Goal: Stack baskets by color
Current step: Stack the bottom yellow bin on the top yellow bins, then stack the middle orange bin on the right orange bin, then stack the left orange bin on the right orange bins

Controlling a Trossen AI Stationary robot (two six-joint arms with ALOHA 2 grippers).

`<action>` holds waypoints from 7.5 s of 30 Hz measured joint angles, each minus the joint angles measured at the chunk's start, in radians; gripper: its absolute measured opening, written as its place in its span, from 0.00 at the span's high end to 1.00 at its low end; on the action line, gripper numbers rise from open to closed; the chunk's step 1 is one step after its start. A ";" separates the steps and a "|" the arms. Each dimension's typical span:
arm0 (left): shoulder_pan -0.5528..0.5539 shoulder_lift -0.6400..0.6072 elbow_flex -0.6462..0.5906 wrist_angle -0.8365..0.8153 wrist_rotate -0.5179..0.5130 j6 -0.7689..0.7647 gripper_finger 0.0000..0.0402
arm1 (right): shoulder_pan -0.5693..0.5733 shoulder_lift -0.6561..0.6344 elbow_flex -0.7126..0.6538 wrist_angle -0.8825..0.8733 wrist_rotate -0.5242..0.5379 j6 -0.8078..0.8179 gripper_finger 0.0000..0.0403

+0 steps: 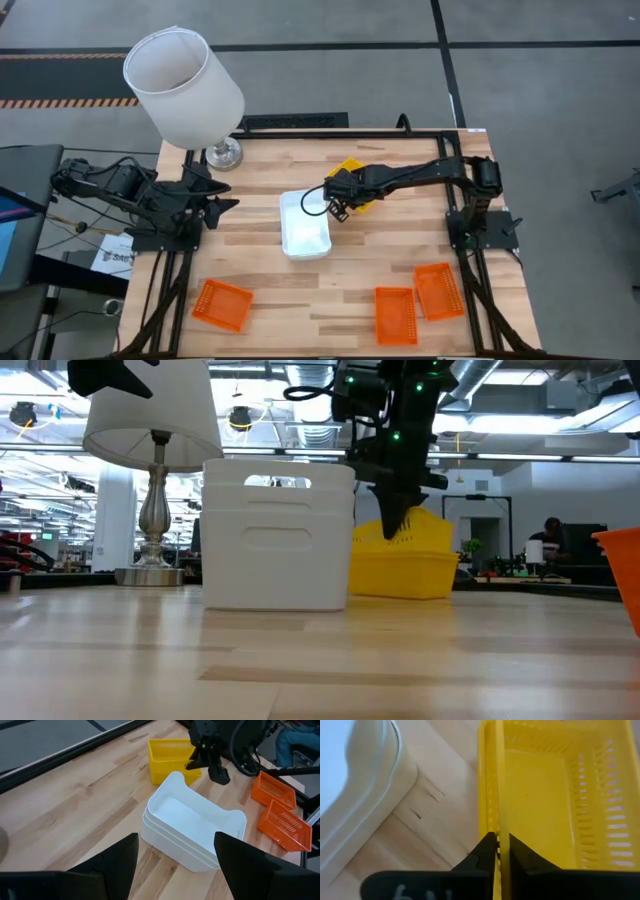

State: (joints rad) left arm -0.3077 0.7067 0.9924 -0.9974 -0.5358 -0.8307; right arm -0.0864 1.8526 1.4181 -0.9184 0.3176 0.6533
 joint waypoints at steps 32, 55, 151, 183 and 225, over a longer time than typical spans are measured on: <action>0.000 0.000 0.000 -0.049 0.045 0.025 0.38 | 0.638 -0.233 0.007 -0.335 -0.183 1.208 0.55; 0.000 0.000 0.000 -0.048 0.032 0.078 0.38 | 0.841 -0.009 0.003 -0.263 -0.376 1.530 0.52; 0.177 0.000 0.000 -0.058 -0.048 0.113 0.38 | 0.965 -0.359 -0.143 -0.574 -0.507 1.530 0.98; 0.179 0.000 0.000 -0.060 -0.036 0.139 0.38 | 0.849 -0.296 -0.208 -0.255 -0.211 1.440 0.96; 0.179 0.000 0.000 -0.059 0.060 0.157 0.38 | 0.449 -0.294 -0.207 0.405 -0.083 0.517 0.70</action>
State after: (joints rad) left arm -0.1287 0.7063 0.9928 -1.0565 -0.4756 -0.6739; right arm 0.3624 1.5588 1.2114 -0.5134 0.2345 1.1704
